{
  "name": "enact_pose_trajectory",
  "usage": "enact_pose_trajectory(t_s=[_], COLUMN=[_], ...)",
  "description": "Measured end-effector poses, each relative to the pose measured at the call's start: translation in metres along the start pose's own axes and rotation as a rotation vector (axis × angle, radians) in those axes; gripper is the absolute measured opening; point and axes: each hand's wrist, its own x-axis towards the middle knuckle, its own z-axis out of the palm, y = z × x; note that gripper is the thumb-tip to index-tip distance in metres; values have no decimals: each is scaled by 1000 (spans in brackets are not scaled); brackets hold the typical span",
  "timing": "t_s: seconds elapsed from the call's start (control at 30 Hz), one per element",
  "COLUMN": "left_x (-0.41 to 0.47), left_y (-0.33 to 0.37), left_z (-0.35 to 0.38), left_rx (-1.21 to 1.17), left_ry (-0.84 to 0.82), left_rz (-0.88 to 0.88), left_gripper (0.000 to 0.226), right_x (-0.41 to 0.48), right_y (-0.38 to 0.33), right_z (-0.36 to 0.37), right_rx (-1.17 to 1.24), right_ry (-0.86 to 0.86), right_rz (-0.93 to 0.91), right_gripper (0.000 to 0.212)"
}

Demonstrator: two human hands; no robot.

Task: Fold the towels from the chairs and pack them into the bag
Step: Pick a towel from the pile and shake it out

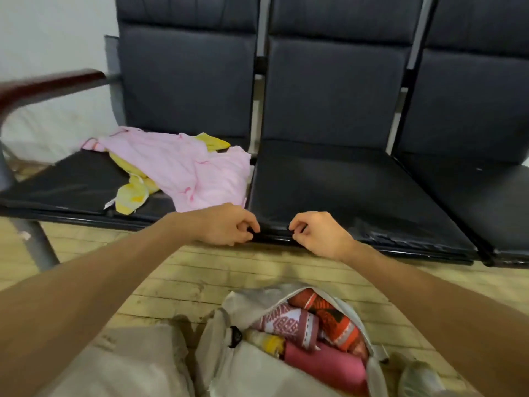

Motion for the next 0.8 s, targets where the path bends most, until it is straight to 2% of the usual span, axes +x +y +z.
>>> enact_pose_trajectory(t_s=[0.13,0.2,0.3,0.4,0.53,0.63,0.73,0.8], left_x=[-26,-36,-48,-54,-52,-43,-34,-30], left_y=[-56,-81,-108,-120,-115,-107,-96,-87], left_z=[-13,-11,-6,-1,0,-3,-7,-11], left_rx=[12,53,95,99,137,106,34,-102], left_ry=[322,403,430,408,431,511,543,598], left_rz=[-154,-289,-408,-466,-453,-457,-505,-537], left_gripper=[26,30,33,36,35,32,33,33], right_x=[50,74,103,121,131,132,134,138], right_y=[-42,-62,-91,-106,-111,-114,-116,-118], right_z=[10,24,49,68,65,49,33,20], right_rx=[115,161,201,116,90,132,239,342], right_ry=[11,13,-18,-52,-21,-34,60,157], right_rz=[-41,-69,-91,-92,-79,-44,20,76], right_gripper=[15,15,25,38,15,11,22,29])
